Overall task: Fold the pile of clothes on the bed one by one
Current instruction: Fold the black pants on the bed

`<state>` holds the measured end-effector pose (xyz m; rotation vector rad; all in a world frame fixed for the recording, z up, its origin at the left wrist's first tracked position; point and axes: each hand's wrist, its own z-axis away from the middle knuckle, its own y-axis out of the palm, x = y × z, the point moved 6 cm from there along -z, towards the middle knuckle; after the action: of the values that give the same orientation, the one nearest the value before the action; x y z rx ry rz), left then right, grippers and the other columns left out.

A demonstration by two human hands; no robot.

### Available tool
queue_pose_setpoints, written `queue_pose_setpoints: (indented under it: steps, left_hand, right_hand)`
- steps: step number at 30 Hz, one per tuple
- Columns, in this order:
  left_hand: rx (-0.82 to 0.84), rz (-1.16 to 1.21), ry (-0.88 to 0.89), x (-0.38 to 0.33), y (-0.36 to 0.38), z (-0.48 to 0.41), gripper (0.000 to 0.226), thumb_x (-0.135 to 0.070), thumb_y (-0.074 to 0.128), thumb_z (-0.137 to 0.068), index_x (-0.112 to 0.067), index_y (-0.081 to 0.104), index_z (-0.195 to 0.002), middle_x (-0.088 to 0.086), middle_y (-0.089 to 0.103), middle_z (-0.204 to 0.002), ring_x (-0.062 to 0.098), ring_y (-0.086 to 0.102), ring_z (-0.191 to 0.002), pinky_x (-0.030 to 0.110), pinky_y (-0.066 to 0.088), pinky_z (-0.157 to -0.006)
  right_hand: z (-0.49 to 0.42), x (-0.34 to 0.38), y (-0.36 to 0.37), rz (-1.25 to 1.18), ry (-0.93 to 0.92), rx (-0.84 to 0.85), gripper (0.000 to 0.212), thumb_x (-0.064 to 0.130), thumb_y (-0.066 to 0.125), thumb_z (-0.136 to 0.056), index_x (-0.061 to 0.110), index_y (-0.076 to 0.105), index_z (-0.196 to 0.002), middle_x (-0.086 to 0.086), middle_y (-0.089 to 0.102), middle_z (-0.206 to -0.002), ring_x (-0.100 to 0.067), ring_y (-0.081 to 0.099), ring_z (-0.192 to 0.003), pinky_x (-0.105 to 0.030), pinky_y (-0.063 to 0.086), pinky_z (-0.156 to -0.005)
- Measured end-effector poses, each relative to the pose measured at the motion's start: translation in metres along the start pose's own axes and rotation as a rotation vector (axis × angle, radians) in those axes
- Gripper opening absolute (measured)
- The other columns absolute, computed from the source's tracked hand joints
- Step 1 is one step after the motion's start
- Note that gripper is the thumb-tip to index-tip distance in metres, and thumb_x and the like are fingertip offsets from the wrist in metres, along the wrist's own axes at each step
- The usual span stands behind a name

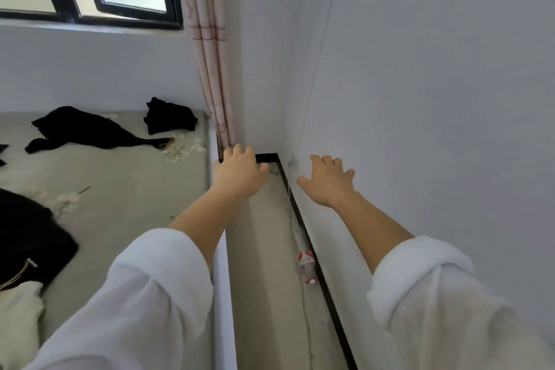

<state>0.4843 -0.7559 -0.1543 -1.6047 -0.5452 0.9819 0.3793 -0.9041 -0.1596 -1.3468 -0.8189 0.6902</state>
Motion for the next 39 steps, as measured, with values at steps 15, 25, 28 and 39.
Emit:
queue_pose_setpoints:
  steps: [15,25,28,39]
  left_hand:
    - [0.027,0.086,-0.303,0.013,0.064,-0.246,0.044,-0.036,0.038,-0.095,-0.012,0.043,-0.131,0.012,0.041,-0.137,0.033,0.033,-0.128,0.05,0.035,-0.103]
    - [-0.05,0.05,-0.505,0.147,0.042,-0.401,0.043,-0.035,0.04,-0.095,-0.01,0.042,-0.128,0.014,0.043,-0.134,0.034,0.036,-0.125,0.045,0.038,-0.097]
    - [-0.045,0.036,-0.54,0.201,0.031,-0.45,0.042,-0.035,0.039,-0.095,-0.011,0.042,-0.129,0.013,0.044,-0.131,0.034,0.039,-0.121,0.046,0.04,-0.096]
    - [0.022,0.123,-0.739,0.365,0.043,-0.583,0.046,-0.034,0.036,-0.096,-0.012,0.037,-0.137,0.009,0.042,-0.138,0.031,0.036,-0.126,0.044,0.039,-0.1]
  right_hand:
    - [-0.29,0.014,0.024,0.038,-0.267,0.139,0.043,0.04,0.042,-0.094,0.012,0.044,-0.126,-0.013,0.045,-0.132,-0.031,0.035,-0.125,-0.051,0.031,-0.098]
    - [-0.484,0.149,0.053,-0.032,-0.468,0.182,0.061,0.045,0.044,-0.093,0.016,0.03,-0.144,-0.01,0.037,-0.145,-0.031,0.031,-0.132,-0.052,0.028,-0.104]
    - [-0.542,0.204,0.064,-0.026,-0.51,0.205,0.06,0.043,0.044,-0.093,0.016,0.031,-0.144,-0.01,0.032,-0.148,-0.031,0.029,-0.134,-0.054,0.024,-0.107]
    - [-0.72,0.354,0.119,-0.004,-0.602,0.349,0.059,0.043,0.042,-0.093,0.015,0.029,-0.144,-0.012,0.034,-0.147,-0.031,0.028,-0.134,-0.047,0.029,-0.103]
